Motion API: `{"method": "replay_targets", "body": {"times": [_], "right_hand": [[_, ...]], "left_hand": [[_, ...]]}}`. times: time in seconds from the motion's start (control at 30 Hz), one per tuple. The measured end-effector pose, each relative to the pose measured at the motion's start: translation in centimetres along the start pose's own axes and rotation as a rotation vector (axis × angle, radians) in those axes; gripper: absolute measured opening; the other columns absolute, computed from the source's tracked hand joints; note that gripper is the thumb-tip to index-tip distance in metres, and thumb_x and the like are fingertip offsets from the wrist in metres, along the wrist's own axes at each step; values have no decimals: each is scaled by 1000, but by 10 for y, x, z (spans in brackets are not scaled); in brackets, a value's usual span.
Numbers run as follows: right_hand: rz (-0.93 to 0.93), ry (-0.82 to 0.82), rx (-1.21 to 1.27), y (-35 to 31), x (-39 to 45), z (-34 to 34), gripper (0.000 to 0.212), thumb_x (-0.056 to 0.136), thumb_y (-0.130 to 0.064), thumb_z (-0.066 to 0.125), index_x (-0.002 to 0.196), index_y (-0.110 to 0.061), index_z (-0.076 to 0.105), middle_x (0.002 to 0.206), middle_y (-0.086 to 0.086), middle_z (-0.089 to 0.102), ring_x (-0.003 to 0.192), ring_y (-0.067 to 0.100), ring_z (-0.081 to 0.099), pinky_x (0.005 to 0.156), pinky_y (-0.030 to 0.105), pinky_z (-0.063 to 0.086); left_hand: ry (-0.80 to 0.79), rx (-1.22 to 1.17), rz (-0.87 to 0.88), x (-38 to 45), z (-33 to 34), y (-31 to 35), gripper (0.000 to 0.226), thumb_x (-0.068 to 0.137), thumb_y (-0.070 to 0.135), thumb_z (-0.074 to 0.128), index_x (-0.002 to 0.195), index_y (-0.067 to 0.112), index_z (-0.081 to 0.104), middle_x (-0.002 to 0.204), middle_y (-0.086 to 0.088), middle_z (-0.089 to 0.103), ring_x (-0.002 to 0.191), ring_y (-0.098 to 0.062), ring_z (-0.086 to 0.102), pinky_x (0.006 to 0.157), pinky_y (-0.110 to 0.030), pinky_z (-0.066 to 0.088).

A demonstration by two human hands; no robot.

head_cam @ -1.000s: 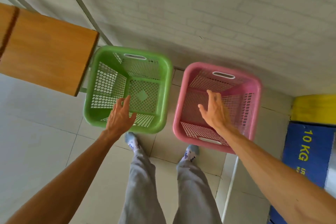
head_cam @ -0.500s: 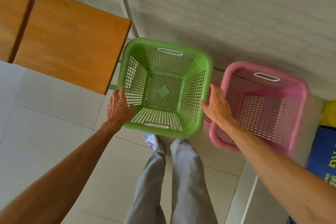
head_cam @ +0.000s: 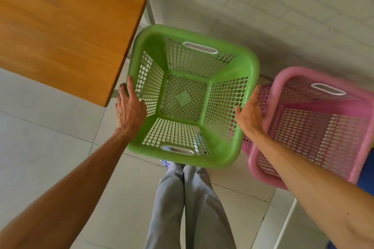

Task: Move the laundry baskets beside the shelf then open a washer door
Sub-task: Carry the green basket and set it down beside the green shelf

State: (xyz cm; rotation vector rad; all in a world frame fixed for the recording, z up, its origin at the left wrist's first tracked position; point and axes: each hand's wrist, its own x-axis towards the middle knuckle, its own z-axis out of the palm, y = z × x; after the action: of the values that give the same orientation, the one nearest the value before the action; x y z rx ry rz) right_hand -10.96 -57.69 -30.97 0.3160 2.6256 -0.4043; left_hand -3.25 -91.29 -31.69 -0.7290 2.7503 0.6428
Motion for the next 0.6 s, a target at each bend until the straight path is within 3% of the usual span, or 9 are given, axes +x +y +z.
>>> {"method": "replay_targets", "body": {"times": [0.1, 0.23, 0.33, 0.47, 0.53, 0.6], "right_hand": [[-7, 81, -3, 0, -2, 6, 94, 95, -17, 64, 159, -6, -5, 156, 24, 36, 124, 38, 58, 100, 44, 47], [1, 86, 25, 1, -4, 4, 88, 98, -21, 59, 160, -11, -2, 156, 24, 35, 135, 38, 49, 113, 50, 36], [-63, 193, 105, 4, -14, -11, 79, 99, -21, 60, 160, -7, 11, 149, 26, 44, 120, 37, 59, 98, 34, 46], [-118, 205, 162, 15, -32, -47, 75, 98, -20, 61, 159, -10, 18, 157, 18, 35, 126, 32, 56, 100, 23, 36], [-126, 197, 176, 18, -43, -67, 76, 97, -20, 62, 159, -17, 17, 145, 18, 48, 113, 23, 59, 93, 21, 39], [-128, 186, 204, 18, -57, -90, 76, 98, -22, 62, 158, -28, 16, 129, 15, 55, 94, 10, 52, 76, 16, 46]], "left_hand": [[35, -33, -11, 12, 1, 2, 83, 91, 4, 55, 159, 17, 9, 140, -25, 41, 103, -35, 55, 72, -46, 53], [26, 8, -75, 17, -9, 6, 81, 93, -1, 50, 159, 26, 10, 126, -23, 46, 78, -24, 50, 52, -30, 35], [32, 24, -70, 3, -25, 13, 78, 93, 1, 49, 159, 24, 14, 116, -21, 47, 69, -21, 46, 46, -25, 27], [4, -37, -19, -29, -55, 27, 75, 93, 3, 48, 158, 22, 17, 111, -19, 48, 66, -21, 48, 43, -28, 36], [-9, -81, -21, -49, -73, 36, 75, 94, 4, 49, 158, 23, 17, 115, -20, 48, 64, -24, 52, 43, -32, 43], [-8, -107, -24, -68, -94, 44, 74, 95, 6, 51, 158, 24, 18, 118, -21, 48, 59, -22, 52, 40, -27, 38]]}}
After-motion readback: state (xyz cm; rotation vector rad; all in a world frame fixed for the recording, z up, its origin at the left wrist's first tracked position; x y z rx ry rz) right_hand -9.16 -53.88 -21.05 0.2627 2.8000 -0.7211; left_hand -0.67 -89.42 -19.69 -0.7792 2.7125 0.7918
